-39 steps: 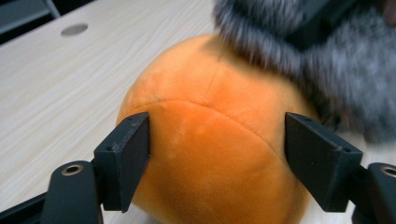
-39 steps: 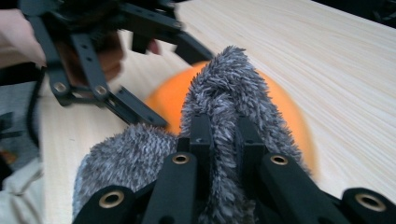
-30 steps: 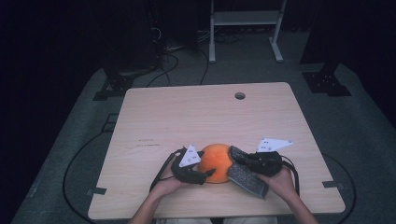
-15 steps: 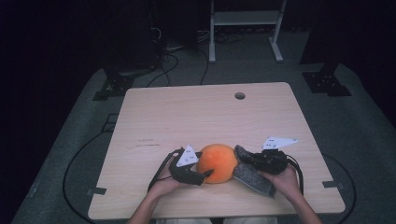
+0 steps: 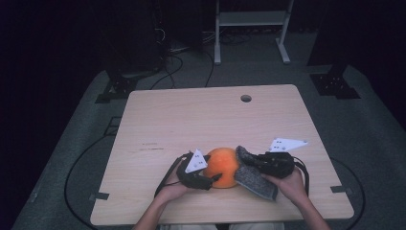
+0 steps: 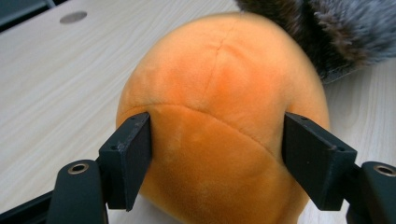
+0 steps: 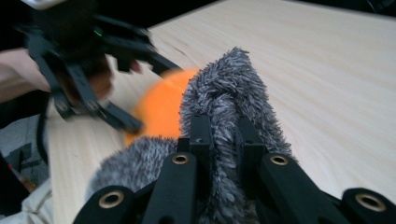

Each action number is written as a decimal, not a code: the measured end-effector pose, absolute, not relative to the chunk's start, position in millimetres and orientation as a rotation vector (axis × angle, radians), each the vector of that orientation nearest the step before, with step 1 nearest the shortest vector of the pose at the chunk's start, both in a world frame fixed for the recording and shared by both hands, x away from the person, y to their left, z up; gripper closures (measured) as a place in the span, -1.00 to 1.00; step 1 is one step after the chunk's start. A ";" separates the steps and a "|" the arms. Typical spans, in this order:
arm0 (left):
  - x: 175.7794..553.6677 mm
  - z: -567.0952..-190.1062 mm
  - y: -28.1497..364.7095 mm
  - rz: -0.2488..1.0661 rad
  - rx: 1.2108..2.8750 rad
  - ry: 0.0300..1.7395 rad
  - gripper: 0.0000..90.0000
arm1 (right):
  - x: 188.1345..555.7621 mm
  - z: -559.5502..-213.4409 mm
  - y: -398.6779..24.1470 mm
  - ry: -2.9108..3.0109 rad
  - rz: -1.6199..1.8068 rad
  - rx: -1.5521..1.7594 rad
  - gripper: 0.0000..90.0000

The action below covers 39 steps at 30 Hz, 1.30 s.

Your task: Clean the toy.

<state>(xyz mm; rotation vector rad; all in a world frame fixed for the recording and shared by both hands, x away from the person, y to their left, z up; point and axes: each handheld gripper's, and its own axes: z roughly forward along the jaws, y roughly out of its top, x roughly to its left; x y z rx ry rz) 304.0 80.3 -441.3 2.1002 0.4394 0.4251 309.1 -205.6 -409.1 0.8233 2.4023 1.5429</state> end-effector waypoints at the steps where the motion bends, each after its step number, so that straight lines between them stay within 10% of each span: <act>1: 302.9 -438.8 79.3 0.423 2.100 0.429 -0.43 | 309.5 -411.0 -200.5 2.414 1.505 0.810 0.78; 8: 312.2 -442.2 87.3 0.279 2.070 0.557 -0.78 | 313.9 -425.9 -209.0 2.439 1.467 0.874 0.78; 13: 304.1 -437.3 80.9 0.388 2.055 0.498 -0.22 | 307.5 -412.1 -207.3 2.417 1.470 0.834 0.79; 19: 291.3 -426.5 65.8 0.461 2.071 0.382 -0.17 | 291.3 -392.8 -178.3 2.430 1.418 0.640 0.79; 25: 306.4 -437.6 71.9 0.313 2.041 0.531 -0.81 | 299.5 -409.2 -191.8 2.453 1.439 0.719 0.79; 31: 299.9 -434.5 67.9 0.375 2.016 0.488 -0.31 | 299.7 -402.7 -196.6 2.440 1.389 0.731 0.79; 39: 281.5 -424.4 50.0 0.541 2.077 0.335 -0.27 | 282.0 -378.3 -170.4 2.475 1.342 0.556 0.79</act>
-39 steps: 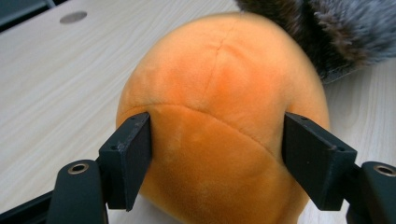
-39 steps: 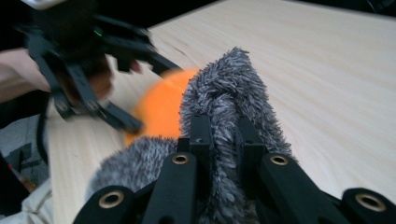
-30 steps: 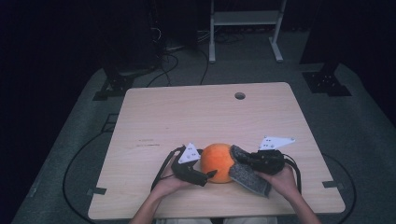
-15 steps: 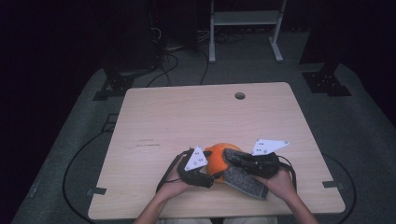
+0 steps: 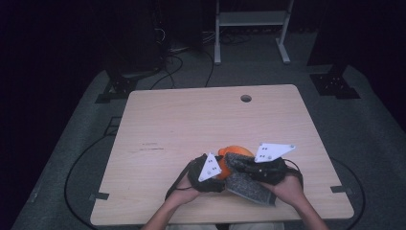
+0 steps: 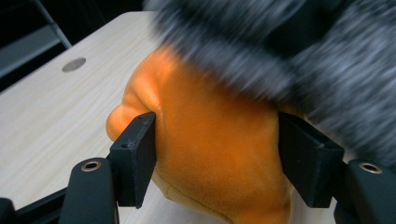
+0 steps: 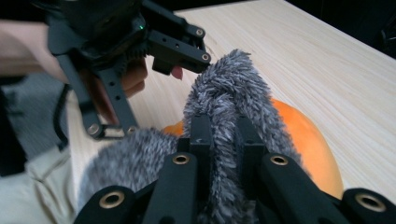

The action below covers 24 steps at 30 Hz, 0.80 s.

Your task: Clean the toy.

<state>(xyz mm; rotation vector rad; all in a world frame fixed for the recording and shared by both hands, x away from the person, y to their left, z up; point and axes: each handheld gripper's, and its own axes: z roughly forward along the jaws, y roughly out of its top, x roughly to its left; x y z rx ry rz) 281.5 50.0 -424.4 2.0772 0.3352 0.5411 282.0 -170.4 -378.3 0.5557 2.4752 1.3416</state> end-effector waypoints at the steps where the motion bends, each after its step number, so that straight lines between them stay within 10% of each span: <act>1: 281.4 -425.9 50.9 0.539 2.078 0.336 -0.27 | 283.2 -380.8 -169.4 2.484 1.327 0.556 0.79; 11: 286.9 -432.7 60.5 0.485 2.076 0.364 -0.24 | 298.5 -395.7 -200.5 2.462 1.336 0.703 0.79; 17: 294.1 -424.2 65.8 0.418 1.983 0.432 -0.59 | 296.7 -401.7 -199.1 2.487 1.393 0.703 0.79; 24: 300.8 -439.2 79.3 0.402 2.063 0.459 -0.34 | 299.0 -408.8 -195.0 2.516 1.344 0.693 0.79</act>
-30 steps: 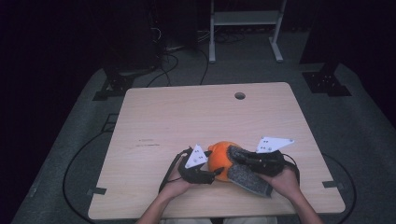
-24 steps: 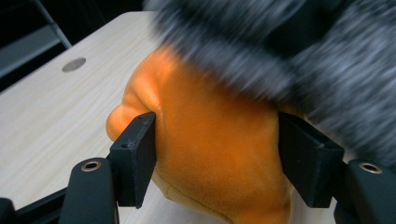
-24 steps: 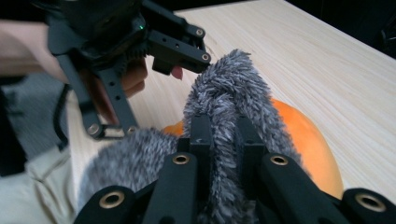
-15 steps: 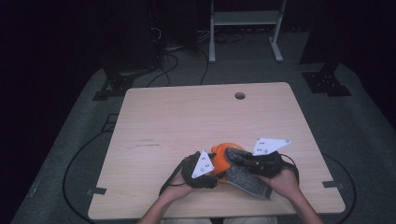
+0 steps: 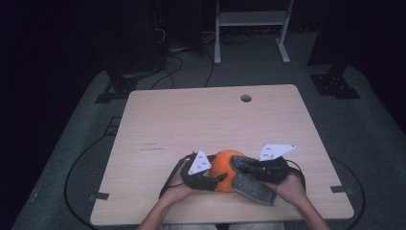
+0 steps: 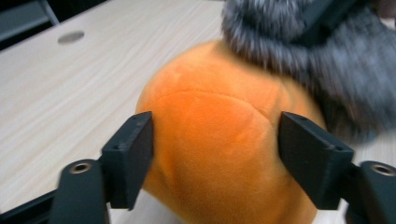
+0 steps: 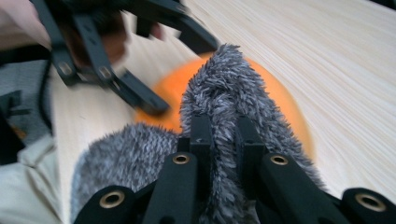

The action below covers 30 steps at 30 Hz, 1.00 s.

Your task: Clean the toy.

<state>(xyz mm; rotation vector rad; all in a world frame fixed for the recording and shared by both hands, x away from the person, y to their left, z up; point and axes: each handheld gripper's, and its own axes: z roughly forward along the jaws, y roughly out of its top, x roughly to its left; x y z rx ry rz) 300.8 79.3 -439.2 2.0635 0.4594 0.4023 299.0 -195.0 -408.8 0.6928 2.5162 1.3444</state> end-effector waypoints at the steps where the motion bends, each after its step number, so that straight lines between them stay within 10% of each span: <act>1: 301.3 -440.4 80.6 0.400 2.069 0.463 -0.32 | 302.0 -411.3 -200.1 2.515 1.340 0.727 0.79; 11: 306.8 -425.7 82.7 0.364 1.955 0.505 -0.73 | 298.9 -409.0 -188.0 2.535 1.395 0.696 0.79; 24: 303.9 -440.5 79.0 0.381 2.060 0.462 -0.29 | 311.1 -419.1 -222.8 2.487 1.467 0.869 0.79; 30: 305.4 -434.3 81.5 0.313 2.037 0.452 -0.47 | 306.7 -419.8 -200.1 2.524 1.437 0.778 0.79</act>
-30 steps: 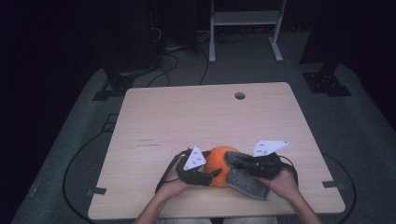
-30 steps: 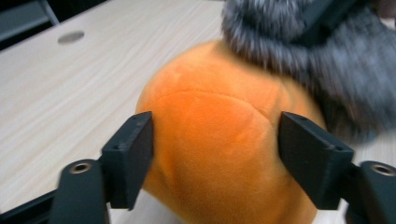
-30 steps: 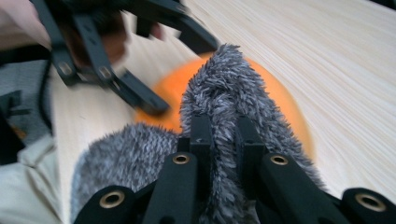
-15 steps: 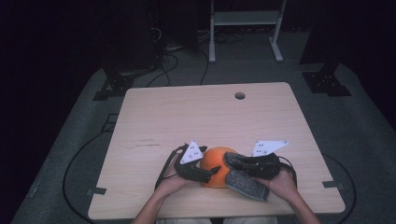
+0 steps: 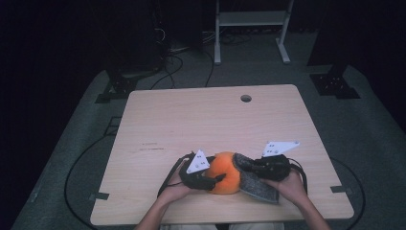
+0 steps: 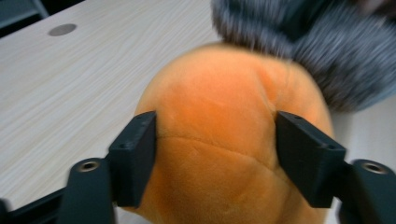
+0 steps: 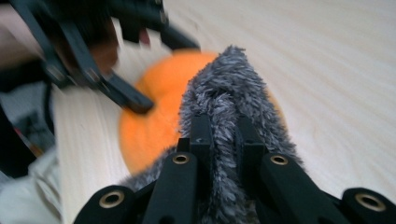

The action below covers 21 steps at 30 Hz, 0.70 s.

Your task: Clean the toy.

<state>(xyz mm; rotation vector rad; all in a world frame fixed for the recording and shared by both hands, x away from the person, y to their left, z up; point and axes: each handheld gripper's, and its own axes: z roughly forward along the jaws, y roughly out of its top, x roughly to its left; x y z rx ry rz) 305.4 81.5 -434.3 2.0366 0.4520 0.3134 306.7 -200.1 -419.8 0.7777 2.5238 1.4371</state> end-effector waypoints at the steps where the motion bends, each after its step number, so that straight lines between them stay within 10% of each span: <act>1: 308.2 -432.2 82.9 0.306 2.028 0.476 -0.60 | 306.1 -421.0 -201.1 2.521 1.449 0.782 0.79; 5: 316.1 -439.1 75.9 0.255 2.066 0.542 -0.83 | 304.5 -423.5 -205.6 2.523 1.461 0.800 0.79; 9: 308.1 -437.7 68.3 0.381 2.062 0.477 -0.21 | 305.3 -424.0 -208.8 2.511 1.456 0.830 0.79; 13: 298.4 -432.4 60.3 0.605 2.008 0.333 -0.08 | 304.6 -414.6 -218.0 2.441 1.511 0.845 0.79; 21: 313.0 -429.8 70.2 0.381 1.978 0.529 -0.79 | 305.6 -420.1 -206.0 2.456 1.519 0.825 0.79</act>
